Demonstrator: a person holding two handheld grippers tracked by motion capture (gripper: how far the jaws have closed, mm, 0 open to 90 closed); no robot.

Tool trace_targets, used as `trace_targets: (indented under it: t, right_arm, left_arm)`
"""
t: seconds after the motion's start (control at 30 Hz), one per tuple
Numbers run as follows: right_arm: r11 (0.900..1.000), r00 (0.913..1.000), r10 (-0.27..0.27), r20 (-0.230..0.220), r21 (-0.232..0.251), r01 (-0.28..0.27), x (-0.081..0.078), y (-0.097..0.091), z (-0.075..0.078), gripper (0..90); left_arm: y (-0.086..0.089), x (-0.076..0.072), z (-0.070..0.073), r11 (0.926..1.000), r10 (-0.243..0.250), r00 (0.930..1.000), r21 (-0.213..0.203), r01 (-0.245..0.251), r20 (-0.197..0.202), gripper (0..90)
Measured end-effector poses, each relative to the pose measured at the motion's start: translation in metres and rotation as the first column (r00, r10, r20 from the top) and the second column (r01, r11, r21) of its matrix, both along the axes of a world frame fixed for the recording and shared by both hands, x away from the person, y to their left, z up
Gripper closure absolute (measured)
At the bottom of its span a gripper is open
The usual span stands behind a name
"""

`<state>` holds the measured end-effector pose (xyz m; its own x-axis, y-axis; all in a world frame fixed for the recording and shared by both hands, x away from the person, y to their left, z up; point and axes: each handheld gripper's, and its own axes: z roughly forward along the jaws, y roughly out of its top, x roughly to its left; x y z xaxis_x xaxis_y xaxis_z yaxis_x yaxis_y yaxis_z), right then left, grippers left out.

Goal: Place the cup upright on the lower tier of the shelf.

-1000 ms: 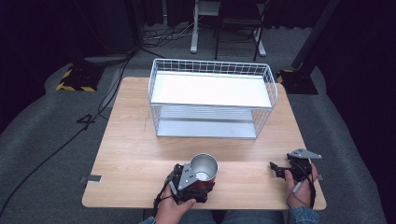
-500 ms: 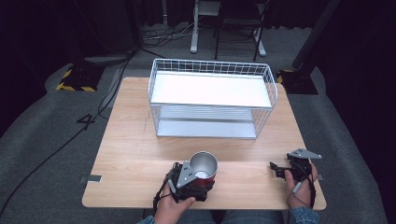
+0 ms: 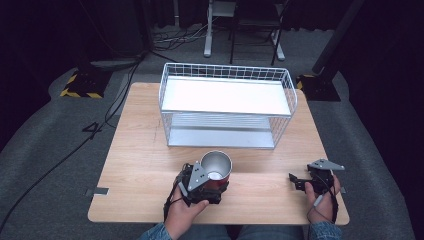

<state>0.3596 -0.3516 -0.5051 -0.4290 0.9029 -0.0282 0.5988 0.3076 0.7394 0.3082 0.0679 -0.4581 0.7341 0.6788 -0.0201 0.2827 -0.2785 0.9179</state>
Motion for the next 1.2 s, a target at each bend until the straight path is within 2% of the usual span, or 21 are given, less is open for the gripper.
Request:
trace_targets:
  t: [0.27, 0.63, 0.73, 0.77, 0.9, 0.97, 1.07, 1.2]
  right_arm:
    - [1.0000, 1.0000, 0.001, 0.001, -0.001, -0.001, 0.000, 0.000, 0.000, 12.8]
    - [1.0000, 1.0000, 0.003, 0.002, -0.001, -0.003, 0.000, 0.000, 0.000, 13.0]
    - [1.0000, 1.0000, 0.004, 0.002, -0.001, -0.004, 0.000, 0.000, 0.000, 13.0]
    - [1.0000, 1.0000, 0.004, 0.001, 0.000, -0.004, 0.000, 0.000, 0.000, 13.0]
    - [1.0000, 1.0000, 0.003, -0.001, 0.002, -0.003, 0.000, 0.000, 0.000, 13.0]
    - [1.0000, 1.0000, 0.002, -0.003, 0.004, -0.002, 0.000, 0.000, 0.000, 13.0]
    - [1.0000, 1.0000, 0.003, -0.002, 0.003, -0.003, 0.000, 0.000, 0.000, 13.0]
    - [1.0000, 1.0000, 0.003, -0.002, 0.003, -0.003, 0.000, 0.000, 0.000, 13.0]
  left_arm:
    - [0.004, 0.015, 0.004, 0.9995, 0.025, 0.9995, -0.021, -0.025, -0.019, 8.3]
    - [0.008, 0.045, 0.013, 0.9983, 0.051, 0.9979, -0.028, -0.052, -0.042, 8.3]
    - [0.008, 0.051, 0.015, 0.9980, 0.058, 0.9976, -0.025, -0.059, -0.038, 8.3]
    - [0.008, 0.056, 0.017, 0.9978, 0.061, 0.9969, -0.020, -0.063, -0.049, 8.3]
    - [0.008, 0.065, 0.020, 0.9973, 0.073, 0.9964, 0.008, -0.073, -0.042, 8.3]
    - [0.008, 0.071, 0.021, 0.9964, 0.084, 0.9950, -0.004, -0.085, -0.053, 8.3]
    - [0.006, 0.078, 0.020, 0.9952, 0.097, 0.9939, -0.010, -0.097, -0.053, 8.3]
    - [0.003, 0.086, 0.015, 0.9950, 0.099, 0.9935, 0.014, -0.099, -0.056, 8.3]
